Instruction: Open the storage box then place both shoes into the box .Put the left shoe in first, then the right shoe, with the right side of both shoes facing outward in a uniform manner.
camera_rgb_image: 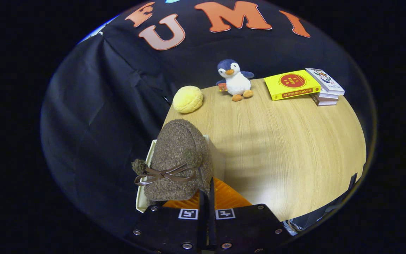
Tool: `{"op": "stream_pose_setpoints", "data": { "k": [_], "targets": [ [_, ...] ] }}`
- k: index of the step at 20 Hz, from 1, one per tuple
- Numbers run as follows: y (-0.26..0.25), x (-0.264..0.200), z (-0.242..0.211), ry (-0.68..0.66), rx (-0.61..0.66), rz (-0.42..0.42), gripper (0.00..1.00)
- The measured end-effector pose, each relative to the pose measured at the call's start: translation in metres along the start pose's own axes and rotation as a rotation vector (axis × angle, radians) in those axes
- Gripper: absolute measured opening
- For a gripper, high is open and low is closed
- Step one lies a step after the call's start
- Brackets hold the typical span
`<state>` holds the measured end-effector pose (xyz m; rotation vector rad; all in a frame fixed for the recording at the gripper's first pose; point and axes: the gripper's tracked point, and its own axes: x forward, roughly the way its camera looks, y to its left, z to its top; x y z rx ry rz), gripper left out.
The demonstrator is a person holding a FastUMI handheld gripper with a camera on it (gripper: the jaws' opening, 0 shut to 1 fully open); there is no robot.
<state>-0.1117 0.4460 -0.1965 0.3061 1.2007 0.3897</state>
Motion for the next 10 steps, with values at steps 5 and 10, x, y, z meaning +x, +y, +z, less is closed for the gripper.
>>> {"op": "stream_pose_setpoints", "data": {
  "k": [5, 10],
  "targets": [
    [0.029, 0.025, -0.013, 0.026, -0.018, -0.025, 0.04],
    [0.029, 0.056, -0.037, 0.088, -0.045, -0.09, 0.05]
  ]
}}
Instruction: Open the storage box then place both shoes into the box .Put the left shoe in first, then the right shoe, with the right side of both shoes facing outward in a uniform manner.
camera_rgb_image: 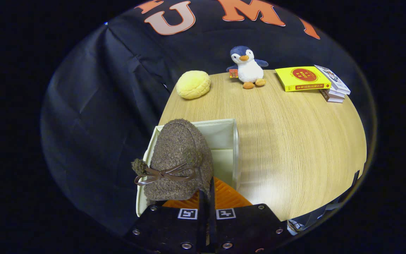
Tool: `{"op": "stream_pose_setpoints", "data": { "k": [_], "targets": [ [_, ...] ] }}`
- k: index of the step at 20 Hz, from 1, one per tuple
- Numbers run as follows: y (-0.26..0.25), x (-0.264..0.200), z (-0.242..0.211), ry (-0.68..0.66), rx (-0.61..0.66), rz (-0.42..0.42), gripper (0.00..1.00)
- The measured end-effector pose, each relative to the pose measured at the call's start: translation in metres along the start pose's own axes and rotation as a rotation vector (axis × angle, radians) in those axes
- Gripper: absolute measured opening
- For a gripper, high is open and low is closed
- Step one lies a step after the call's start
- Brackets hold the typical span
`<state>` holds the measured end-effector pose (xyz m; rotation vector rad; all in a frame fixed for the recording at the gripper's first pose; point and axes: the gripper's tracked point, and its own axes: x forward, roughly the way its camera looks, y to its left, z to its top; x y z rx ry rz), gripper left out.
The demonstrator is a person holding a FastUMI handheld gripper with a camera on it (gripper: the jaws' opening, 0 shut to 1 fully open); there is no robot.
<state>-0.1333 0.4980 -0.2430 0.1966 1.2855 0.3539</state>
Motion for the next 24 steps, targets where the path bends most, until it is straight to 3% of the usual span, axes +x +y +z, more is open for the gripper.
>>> {"op": "stream_pose_setpoints", "data": {
  "k": [3, 7, 12, 19, 24],
  "targets": [
    [-0.003, 0.006, -0.011, 0.018, -0.012, -0.031, 0.1],
    [0.009, -0.005, -0.01, 0.007, 0.021, 0.061, 0.22],
    [-0.009, -0.045, 0.022, -0.085, 0.005, 0.113, 0.33],
    [-0.056, -0.129, 0.094, -0.386, -0.102, 0.174, 0.6],
    [-0.128, -0.193, 0.146, -0.656, -0.168, 0.104, 0.81]
  ]
}}
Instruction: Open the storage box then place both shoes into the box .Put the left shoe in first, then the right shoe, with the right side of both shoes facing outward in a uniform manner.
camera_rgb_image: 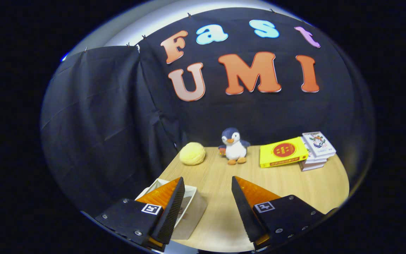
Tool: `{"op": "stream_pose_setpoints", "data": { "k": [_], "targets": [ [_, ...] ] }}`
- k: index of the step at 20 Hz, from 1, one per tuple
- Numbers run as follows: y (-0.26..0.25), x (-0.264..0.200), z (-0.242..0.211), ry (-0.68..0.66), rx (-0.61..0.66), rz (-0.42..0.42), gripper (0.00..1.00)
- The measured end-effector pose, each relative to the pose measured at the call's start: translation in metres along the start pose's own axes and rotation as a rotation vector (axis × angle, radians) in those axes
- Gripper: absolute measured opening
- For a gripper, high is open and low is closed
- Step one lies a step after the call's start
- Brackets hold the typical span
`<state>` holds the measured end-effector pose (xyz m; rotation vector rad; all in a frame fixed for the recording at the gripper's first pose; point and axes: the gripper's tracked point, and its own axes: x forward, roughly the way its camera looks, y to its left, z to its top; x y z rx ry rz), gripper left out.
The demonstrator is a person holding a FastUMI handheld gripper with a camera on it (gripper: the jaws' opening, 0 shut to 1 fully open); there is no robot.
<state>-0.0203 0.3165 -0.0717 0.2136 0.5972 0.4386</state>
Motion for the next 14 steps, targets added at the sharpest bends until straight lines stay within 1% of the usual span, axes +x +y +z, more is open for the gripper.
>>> {"op": "stream_pose_setpoints", "data": {
  "k": [1, 3, 7, 10, 14],
  "targets": [
    [-0.015, -0.009, 0.013, -0.036, -0.014, -0.012, 0.85],
    [-0.045, -0.027, 0.041, -0.117, -0.048, -0.043, 0.89],
    [-0.093, -0.055, 0.084, -0.246, -0.097, -0.081, 0.92],
    [-0.113, -0.074, 0.112, -0.344, -0.144, -0.093, 0.93],
    [-0.123, -0.09, 0.127, -0.4, -0.152, -0.096, 0.94]
  ]
}}
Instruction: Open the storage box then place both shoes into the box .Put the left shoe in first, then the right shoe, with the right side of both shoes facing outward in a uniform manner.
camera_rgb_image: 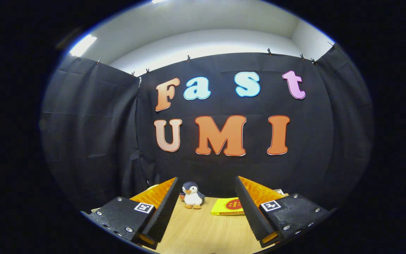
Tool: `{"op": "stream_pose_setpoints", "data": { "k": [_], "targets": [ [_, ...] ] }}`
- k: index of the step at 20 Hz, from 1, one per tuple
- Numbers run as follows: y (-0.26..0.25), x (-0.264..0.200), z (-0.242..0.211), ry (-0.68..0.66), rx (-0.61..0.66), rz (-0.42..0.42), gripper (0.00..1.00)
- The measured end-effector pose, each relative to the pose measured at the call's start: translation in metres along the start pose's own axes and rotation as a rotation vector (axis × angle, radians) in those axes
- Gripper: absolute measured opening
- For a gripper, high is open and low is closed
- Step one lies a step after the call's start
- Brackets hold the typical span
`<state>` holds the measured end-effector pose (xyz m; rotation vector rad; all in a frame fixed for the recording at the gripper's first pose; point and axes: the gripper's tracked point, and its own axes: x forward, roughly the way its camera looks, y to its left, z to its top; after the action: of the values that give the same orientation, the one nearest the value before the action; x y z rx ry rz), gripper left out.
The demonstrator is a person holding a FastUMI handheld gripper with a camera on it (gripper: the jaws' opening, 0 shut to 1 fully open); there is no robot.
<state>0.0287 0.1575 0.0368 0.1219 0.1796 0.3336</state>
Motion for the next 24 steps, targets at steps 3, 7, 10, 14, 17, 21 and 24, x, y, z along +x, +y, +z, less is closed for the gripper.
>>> {"op": "stream_pose_setpoints", "data": {
  "k": [3, 7, 10, 14, 17, 21, 24],
  "targets": [
    [-0.003, 0.0, 0.009, -0.043, -0.011, 0.008, 0.96],
    [-0.002, -0.002, 0.018, -0.079, -0.038, 0.008, 0.97],
    [0.0, -0.004, 0.015, -0.077, -0.032, 0.002, 0.97],
    [-0.003, -0.011, 0.018, -0.093, -0.054, -0.014, 0.97],
    [-0.005, -0.013, 0.018, -0.099, -0.045, -0.027, 0.97],
    [-0.014, -0.017, 0.021, -0.105, -0.03, -0.05, 0.97],
    [-0.019, -0.018, 0.019, -0.102, -0.018, -0.067, 0.97]
  ]
}}
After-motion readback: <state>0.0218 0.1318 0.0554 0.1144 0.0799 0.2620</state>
